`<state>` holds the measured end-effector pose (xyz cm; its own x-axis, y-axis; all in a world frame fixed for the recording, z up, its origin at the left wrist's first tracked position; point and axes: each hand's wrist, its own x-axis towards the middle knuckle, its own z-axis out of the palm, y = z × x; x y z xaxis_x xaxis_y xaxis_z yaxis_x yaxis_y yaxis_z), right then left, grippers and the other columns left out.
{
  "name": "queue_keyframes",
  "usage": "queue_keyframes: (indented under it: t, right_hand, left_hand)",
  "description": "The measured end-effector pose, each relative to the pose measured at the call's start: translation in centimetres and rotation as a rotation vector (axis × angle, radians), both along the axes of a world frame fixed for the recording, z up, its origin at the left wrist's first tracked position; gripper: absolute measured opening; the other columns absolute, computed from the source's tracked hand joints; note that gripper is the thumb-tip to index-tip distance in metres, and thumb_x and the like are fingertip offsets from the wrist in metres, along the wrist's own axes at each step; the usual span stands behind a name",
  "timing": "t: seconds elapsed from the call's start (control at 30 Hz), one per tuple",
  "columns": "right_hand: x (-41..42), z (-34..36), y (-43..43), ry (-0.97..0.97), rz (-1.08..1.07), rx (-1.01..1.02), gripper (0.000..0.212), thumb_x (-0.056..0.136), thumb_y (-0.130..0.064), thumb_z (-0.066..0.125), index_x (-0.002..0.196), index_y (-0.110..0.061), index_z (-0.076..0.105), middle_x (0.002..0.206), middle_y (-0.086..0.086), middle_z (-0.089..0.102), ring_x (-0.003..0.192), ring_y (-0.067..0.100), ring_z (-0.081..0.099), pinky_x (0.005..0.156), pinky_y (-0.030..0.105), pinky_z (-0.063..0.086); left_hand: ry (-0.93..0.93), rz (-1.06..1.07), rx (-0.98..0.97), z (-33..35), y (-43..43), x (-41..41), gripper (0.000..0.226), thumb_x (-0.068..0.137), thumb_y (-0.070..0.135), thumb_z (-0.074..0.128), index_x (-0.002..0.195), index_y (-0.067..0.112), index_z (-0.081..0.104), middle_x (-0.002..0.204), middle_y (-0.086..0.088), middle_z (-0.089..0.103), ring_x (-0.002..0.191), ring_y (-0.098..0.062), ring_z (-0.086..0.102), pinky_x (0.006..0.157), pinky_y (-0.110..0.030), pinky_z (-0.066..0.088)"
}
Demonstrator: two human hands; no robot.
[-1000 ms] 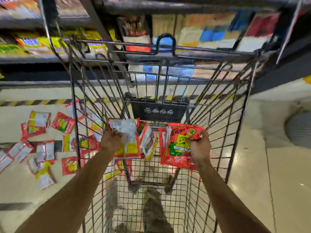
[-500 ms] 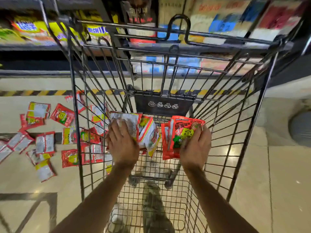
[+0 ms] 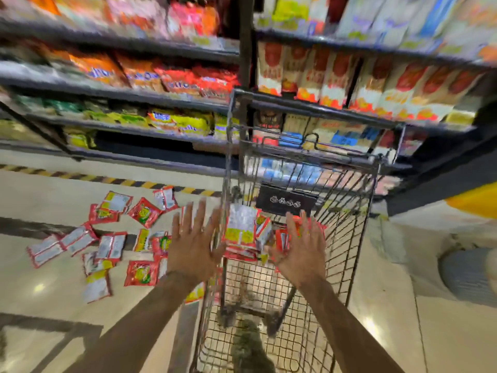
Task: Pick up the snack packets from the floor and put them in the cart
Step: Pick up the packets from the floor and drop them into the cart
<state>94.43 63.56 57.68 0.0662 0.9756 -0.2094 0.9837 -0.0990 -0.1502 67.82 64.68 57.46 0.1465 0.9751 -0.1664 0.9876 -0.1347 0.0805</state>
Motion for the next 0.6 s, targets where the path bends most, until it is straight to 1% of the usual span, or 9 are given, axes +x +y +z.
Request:
queue_keyframes:
  t: [0.03,0.1,0.2,0.27,0.33,0.43,0.53,0.6]
  right_hand:
    - [-1.7,1.6,-0.9,-0.002,0.025,0.019,0.098,0.087,-0.082,0.042,0.164,-0.027,0.018,0.173,0.013,0.011,0.160,0.037,0.009,0.128,0.057,0.012]
    - [-5.8,4.6,-3.3,0.003,0.084,0.058,0.098,0.086,-0.080,0.041,0.165,-0.026,0.019,0.173,0.013,0.013,0.159,0.039,0.012,0.127,0.059,0.016]
    - [-12.4,7.4,-7.4,0.017,0.162,0.120,0.096,0.084,-0.078,0.042,0.162,-0.024,0.030,0.169,0.016,0.025,0.156,0.041,0.022,0.121,0.063,0.027]
    - [-17.4,8.8,-10.4,0.016,0.194,0.178,0.098,0.080,-0.081,0.040,0.159,-0.022,0.038,0.166,0.018,0.032,0.154,0.042,0.027,0.120,0.063,0.030]
    - [-22.0,10.3,-12.8,0.015,0.243,0.194,0.102,0.080,-0.084,0.036,0.159,-0.021,0.037,0.168,0.017,0.028,0.156,0.041,0.022,0.122,0.062,0.026]
    - [-29.0,11.5,-16.3,0.013,0.330,0.178,0.100,0.085,-0.087,0.031,0.164,-0.026,0.021,0.172,0.013,0.014,0.159,0.037,0.008,0.127,0.058,0.016]
    - [-35.5,12.3,-19.4,0.043,0.406,0.180,0.099,0.085,-0.086,0.032,0.164,-0.027,0.020,0.173,0.013,0.014,0.159,0.038,0.010,0.127,0.058,0.016]
    - [-39.1,12.5,-21.2,0.066,0.454,0.145,0.099,0.085,-0.085,0.031,0.165,-0.029,0.016,0.174,0.011,0.008,0.160,0.036,0.006,0.128,0.056,0.013]
  left_hand:
    - [-0.004,0.021,0.004,1.4,-1.3,-2.1,0.081,0.096,0.068,0.043,0.163,0.026,0.029,0.172,-0.010,0.018,0.157,-0.040,0.018,0.123,-0.063,0.019]
    - [-0.015,0.058,0.044,3.8,-4.7,-6.9,0.080,0.094,0.067,0.047,0.161,0.024,0.036,0.170,-0.012,0.024,0.155,-0.041,0.023,0.121,-0.063,0.023]
    - [-0.011,0.138,0.093,6.9,-11.0,-14.6,0.079,0.096,0.067,0.038,0.161,0.023,0.035,0.168,-0.014,0.029,0.153,-0.044,0.027,0.122,-0.061,0.020]
    - [0.003,0.189,0.094,8.4,-15.7,-20.3,0.079,0.095,0.066,0.035,0.162,0.025,0.029,0.168,-0.014,0.029,0.151,-0.046,0.032,0.121,-0.061,0.020]
    - [0.015,0.236,0.090,9.4,-20.3,-25.4,0.081,0.094,0.068,0.036,0.164,0.030,0.023,0.171,-0.010,0.022,0.153,-0.042,0.029,0.121,-0.062,0.021]
    - [0.035,0.355,0.102,10.9,-27.2,-32.6,0.084,0.092,0.072,0.030,0.164,0.029,0.025,0.171,-0.007,0.022,0.155,-0.039,0.025,0.120,-0.063,0.023]
    - [0.059,0.492,0.100,11.7,-32.9,-39.2,0.084,0.093,0.075,0.027,0.164,0.028,0.024,0.172,-0.006,0.022,0.155,-0.040,0.024,0.120,-0.061,0.022]
    - [0.058,0.573,0.099,12.0,-35.8,-42.5,0.086,0.092,0.075,0.028,0.162,0.026,0.030,0.171,-0.009,0.024,0.154,-0.041,0.025,0.118,-0.062,0.025]
